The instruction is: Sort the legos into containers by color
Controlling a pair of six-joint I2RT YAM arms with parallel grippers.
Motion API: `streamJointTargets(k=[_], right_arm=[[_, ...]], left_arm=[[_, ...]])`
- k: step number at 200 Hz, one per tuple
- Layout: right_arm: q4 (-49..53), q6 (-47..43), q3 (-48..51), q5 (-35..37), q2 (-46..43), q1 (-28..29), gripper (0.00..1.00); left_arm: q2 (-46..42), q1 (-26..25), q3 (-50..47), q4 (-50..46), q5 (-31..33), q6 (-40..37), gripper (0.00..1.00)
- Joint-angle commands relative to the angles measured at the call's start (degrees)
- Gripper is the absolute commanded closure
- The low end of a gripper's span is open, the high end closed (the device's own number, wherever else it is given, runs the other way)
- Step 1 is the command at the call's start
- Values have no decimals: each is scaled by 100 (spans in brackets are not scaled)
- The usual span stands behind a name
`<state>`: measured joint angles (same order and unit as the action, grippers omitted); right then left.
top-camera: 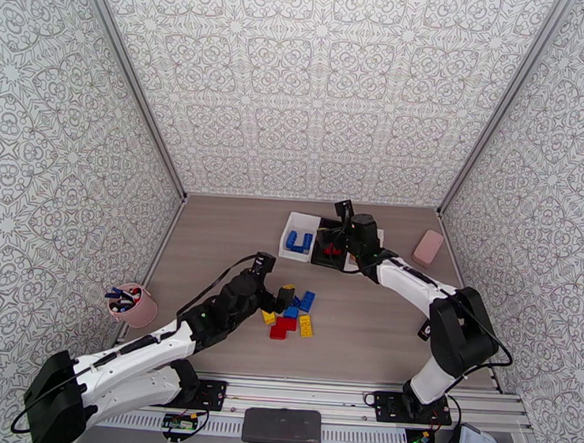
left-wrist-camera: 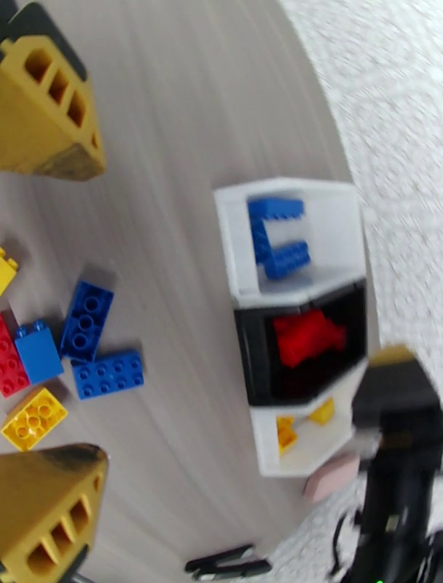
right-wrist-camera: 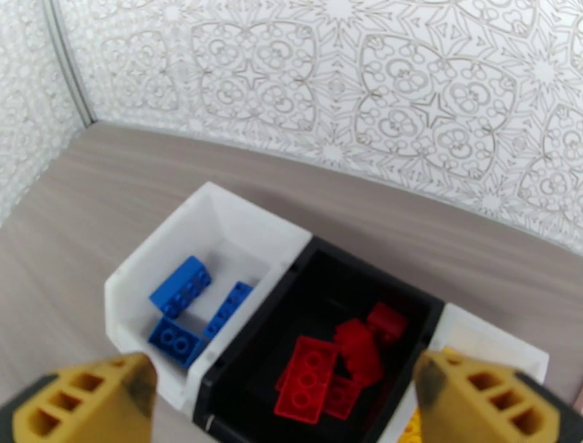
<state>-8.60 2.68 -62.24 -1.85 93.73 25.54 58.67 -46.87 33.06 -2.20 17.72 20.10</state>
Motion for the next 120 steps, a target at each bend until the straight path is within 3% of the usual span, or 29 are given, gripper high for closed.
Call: streamJointTargets(k=[1,43,73,120], right_arm=[[21,-468,344,-668,-504,-16,0],[851,-1256,614,-2302,-1368,64,0],[1885,-2022,566,-2527,-1743,219,0],[3288,-2848,407,-2675,-1985,380,1]], left_arm=[[171,43,237,-959,738,1298,1],[855,-32,1064,-2764,970,3001,4],[1612,-55,1592,-3867,794,4221,8],[2503,-42,1932,-4153,247,4355,18]])
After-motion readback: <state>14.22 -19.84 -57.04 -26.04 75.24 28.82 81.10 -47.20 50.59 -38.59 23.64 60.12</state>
